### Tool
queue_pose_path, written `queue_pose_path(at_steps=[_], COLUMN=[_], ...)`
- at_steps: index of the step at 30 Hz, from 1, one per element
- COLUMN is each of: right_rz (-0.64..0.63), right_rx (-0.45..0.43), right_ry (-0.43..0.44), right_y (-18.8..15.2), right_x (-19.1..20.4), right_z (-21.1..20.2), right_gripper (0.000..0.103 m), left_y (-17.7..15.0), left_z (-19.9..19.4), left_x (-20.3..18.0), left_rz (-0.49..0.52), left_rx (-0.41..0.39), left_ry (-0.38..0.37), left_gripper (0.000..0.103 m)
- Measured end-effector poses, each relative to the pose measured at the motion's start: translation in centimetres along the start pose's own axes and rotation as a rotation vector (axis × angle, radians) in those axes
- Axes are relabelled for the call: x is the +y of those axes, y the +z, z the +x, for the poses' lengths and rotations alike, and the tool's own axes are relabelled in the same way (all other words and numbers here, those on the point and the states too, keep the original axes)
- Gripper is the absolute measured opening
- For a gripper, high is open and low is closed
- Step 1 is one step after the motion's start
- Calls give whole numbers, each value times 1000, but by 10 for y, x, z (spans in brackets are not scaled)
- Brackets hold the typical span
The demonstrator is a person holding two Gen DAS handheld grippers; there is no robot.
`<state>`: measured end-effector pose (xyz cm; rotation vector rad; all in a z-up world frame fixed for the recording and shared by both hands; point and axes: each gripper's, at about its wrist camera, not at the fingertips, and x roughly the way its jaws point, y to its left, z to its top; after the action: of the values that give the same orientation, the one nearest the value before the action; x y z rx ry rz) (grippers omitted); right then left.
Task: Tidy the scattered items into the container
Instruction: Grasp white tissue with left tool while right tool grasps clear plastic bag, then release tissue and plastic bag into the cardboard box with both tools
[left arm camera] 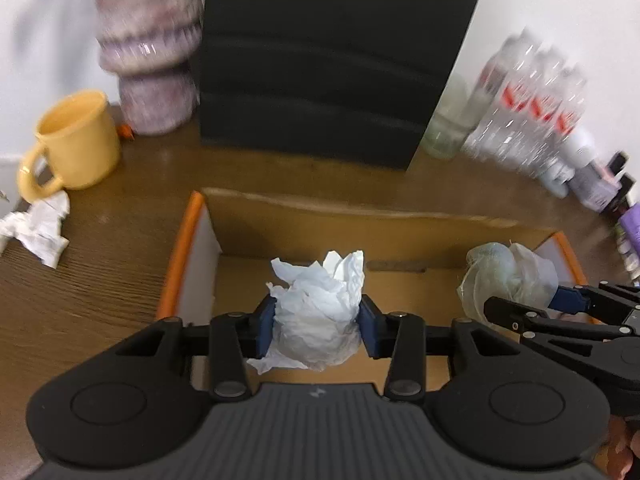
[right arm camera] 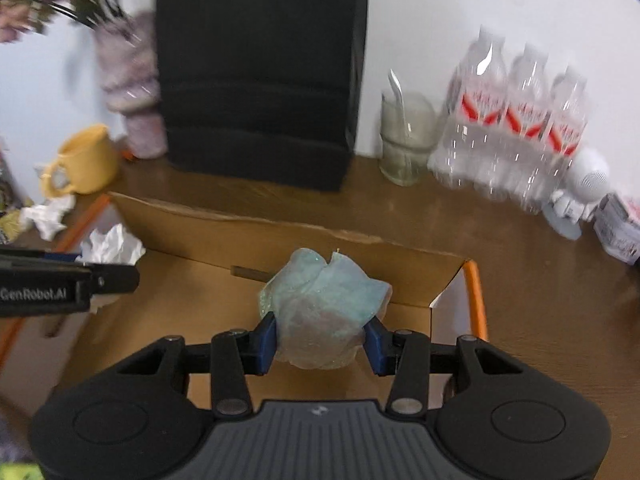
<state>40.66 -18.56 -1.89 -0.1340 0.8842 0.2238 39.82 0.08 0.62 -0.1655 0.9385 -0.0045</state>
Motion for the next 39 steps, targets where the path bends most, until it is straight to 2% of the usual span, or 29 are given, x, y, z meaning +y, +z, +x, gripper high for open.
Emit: queue_pose_path(at_steps=[3,4,5,6,7,8,10,15,23,32,39], right_rz=[7,10,10,6,1,-5,-16,-32,-55,-115,-94], right_rx=[44,54,62,69,65,52,31,-12,-115,-242,-245], right_ry=[-1,-4,-9,-15,-18,-15,-2,18,45,51,47], right_y=[-2,-3,-3,-4,-6,-7,-9,-11,-36,-112,-187], right_x=[0,0,0,1,2,2,4,5,5,5,8], right_z=[22,27,30,32,31,28,19,-9,-83,-181,-206], right_gripper=[46,53,61,82,94,94,94,103,103,103,103], left_y=[0,0,0,0,-1,-2,-4,-7,-39,-131,-211], left_z=[20,24,24,23,22,18,12,-9,-89,-178,-186], left_x=[0,-1,-1,-1,-2,-3,-9,-11,1,52,85], left_rz=[0,2,6,16,28,38,56,44,109,150,94], left_rx=[36,43,42,37,29,16,-14,-63,-201,-339,-328], left_ry=[34,40,39,19,-7,-19,-2,-14,-57,-37,-11], left_gripper=[52,58,69,75,84,93,103,103,103,103,103])
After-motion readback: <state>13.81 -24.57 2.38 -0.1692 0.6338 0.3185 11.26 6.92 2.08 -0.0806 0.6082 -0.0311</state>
